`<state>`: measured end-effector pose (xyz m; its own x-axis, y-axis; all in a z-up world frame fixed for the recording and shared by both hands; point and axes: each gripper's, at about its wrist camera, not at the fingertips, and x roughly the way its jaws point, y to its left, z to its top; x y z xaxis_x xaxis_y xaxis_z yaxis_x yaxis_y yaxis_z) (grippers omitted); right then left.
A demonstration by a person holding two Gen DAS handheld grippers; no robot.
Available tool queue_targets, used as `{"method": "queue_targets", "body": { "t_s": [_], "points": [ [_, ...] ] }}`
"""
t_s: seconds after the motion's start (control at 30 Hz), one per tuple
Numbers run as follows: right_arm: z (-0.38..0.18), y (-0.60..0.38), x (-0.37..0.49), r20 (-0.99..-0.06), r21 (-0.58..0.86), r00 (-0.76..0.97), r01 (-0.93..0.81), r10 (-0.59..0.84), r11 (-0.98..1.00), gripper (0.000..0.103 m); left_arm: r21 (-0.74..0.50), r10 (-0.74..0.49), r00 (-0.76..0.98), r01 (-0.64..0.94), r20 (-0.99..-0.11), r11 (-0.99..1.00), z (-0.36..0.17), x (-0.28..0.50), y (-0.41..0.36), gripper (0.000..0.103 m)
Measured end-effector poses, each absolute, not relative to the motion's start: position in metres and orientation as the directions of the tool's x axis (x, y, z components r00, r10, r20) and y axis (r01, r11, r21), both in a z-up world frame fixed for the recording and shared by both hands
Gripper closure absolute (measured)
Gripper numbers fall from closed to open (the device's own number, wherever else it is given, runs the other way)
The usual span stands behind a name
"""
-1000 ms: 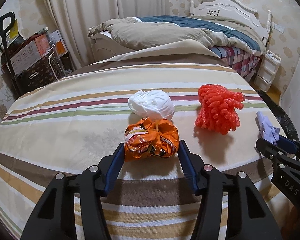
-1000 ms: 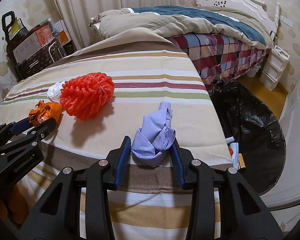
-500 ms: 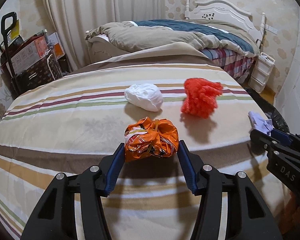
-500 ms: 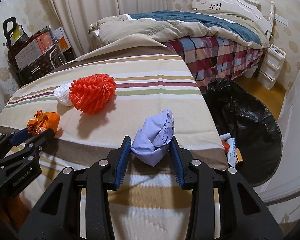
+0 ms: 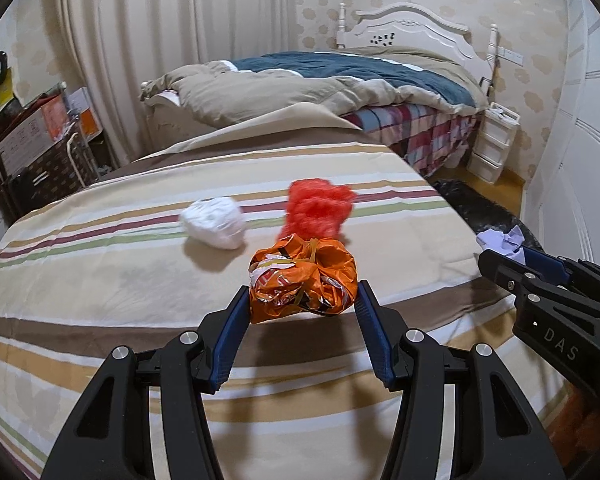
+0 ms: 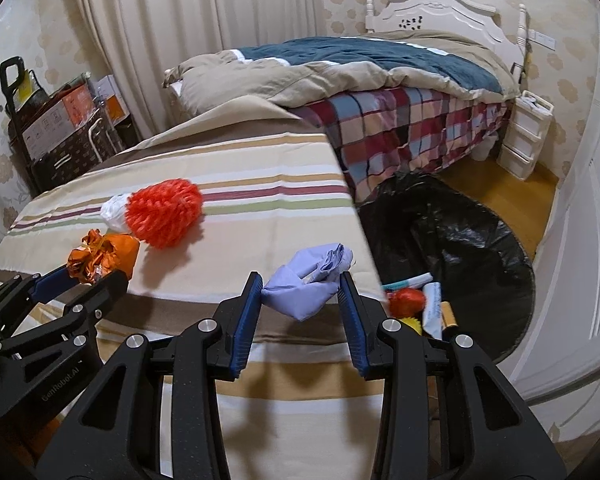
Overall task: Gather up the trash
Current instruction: 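Carry the cloth and orange bag over the black bin and open both tools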
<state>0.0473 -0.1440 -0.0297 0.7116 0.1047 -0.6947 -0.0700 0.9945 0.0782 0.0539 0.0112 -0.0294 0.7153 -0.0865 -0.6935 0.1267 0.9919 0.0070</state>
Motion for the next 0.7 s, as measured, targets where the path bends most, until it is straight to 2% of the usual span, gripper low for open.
{"method": "queue_targets", "body": {
  "t_s": [0.7],
  "points": [
    [-0.019,-0.222,0.050,-0.665,0.087,0.747,0.087,-0.007,0.992,0.065,0.023,-0.170,0.733,0.245,-0.658,0.969,-0.013,0.068,-0.056,0.049]
  ]
}}
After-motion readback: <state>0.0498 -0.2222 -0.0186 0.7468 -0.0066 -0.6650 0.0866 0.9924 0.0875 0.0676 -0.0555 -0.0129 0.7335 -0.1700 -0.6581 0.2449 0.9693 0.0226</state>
